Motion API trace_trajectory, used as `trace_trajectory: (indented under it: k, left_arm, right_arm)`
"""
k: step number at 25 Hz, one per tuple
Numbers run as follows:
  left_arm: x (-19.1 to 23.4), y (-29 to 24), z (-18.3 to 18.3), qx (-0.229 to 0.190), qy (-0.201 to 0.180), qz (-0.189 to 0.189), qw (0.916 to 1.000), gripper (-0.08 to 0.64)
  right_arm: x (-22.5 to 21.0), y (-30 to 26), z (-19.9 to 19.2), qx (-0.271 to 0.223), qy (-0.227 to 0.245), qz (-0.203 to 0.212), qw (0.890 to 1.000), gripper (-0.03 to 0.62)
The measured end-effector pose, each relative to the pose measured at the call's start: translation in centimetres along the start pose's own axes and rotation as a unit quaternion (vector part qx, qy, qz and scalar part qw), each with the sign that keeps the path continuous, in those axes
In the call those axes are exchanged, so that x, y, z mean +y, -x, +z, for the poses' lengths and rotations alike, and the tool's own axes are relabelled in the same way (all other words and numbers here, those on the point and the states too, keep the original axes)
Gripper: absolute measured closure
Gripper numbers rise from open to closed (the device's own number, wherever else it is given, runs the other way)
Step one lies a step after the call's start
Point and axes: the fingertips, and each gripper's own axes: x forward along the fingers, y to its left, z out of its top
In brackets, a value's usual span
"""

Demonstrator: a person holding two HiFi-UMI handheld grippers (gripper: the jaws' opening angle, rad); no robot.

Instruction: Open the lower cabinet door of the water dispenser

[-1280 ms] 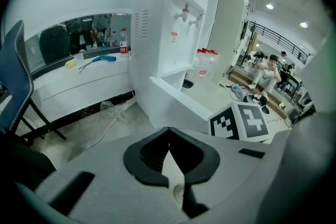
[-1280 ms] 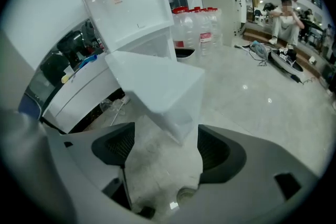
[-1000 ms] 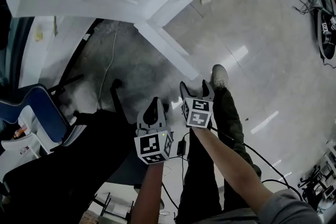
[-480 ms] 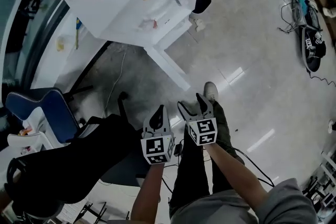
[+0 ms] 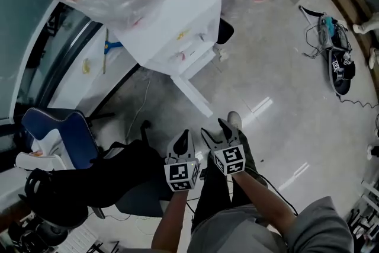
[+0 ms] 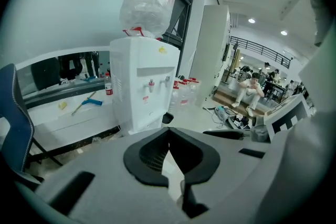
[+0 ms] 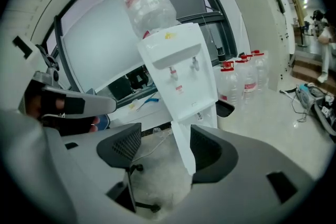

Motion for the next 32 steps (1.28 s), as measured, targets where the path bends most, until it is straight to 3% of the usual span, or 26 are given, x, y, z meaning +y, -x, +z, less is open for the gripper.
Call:
trace_trajectory:
  k: [3,12,17,24,32]
  left_arm:
    - [-0.4,1.1,1.3,-0.012,0.01,-0.005,0.9999,0.552]
    - [-2.1,3.4,5.8,-0.051,-0.007,-0.029,0.9983,0.552]
    - [-3.0,4.6,9.0,-0.075,-0.013,-0.044,0.9961,0.552]
    - [-3.5,7.9,14.3,-0.119,-0.009,-0.05,0.9917,0.551]
    - [-5.8,12.3,18.7,-0.173,-0.062,-0.067,0.9806,0.552]
  right_arm:
    - [0.9,1.4,1.5,-0.007,0.019,0.014,1.0,0.312]
    - [2.2,5.3,7.9,-0.038,0.068,0.031,0.996,0.405]
    - [2.8,6.8,11.1,-0.054,0.077,0.031,0.995,0.488]
    - [5.7,9.8,16.1,-0.094,0.09,0.048,0.99,0.548]
    - [8.7,14.7,21.4,-0.152,0.109,0.069,0.98,0.58]
